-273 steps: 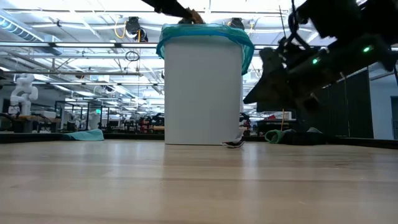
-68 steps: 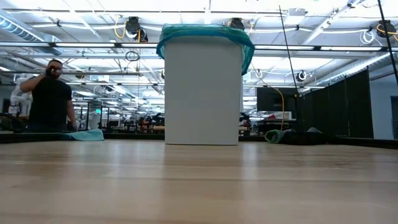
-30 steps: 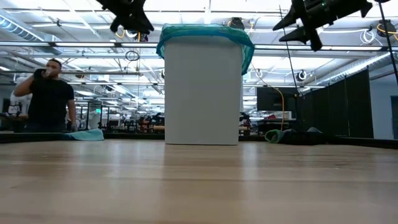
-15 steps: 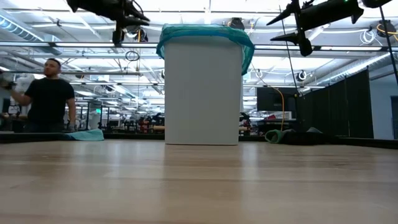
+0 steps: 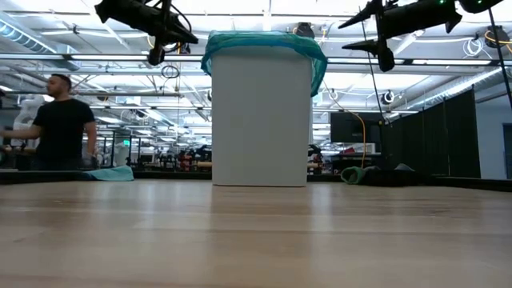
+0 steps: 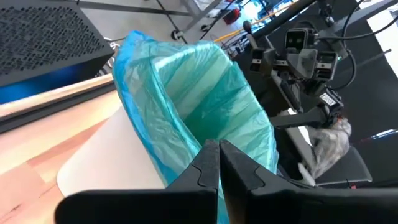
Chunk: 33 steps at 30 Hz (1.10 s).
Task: Place trash/remove bag and relplace
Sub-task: Remove the blue trash bag from the trash bin
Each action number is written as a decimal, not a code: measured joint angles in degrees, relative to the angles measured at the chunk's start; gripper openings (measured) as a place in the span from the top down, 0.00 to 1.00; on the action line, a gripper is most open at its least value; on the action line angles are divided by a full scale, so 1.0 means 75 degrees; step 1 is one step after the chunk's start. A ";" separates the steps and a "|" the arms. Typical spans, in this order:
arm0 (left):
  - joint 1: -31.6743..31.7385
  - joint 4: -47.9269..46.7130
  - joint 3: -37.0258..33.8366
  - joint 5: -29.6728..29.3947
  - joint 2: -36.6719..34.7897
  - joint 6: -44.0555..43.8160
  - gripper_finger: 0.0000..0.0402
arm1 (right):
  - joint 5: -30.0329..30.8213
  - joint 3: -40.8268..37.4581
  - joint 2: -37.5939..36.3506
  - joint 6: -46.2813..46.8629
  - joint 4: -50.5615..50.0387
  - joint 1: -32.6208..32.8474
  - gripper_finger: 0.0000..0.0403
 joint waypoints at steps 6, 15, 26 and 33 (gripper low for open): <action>0.0268 -0.0664 -0.0057 -0.0123 0.0005 0.0639 0.97 | -0.0099 -0.0302 0.0079 -0.0001 -0.0615 0.0056 0.48; 0.0910 -0.0492 -0.1015 0.0697 -0.0028 0.0368 0.97 | -0.0268 -0.3052 0.0099 0.2585 0.3913 -0.0005 0.48; 0.0660 0.2665 -0.2311 0.1693 -0.0037 -0.1965 0.97 | 0.0166 -0.4547 0.0087 0.4022 0.6264 0.0371 0.48; 0.0445 0.4319 -0.2910 0.1751 -0.0067 -0.3218 0.97 | 0.0758 -0.4547 0.0087 0.4053 0.6360 0.0962 0.48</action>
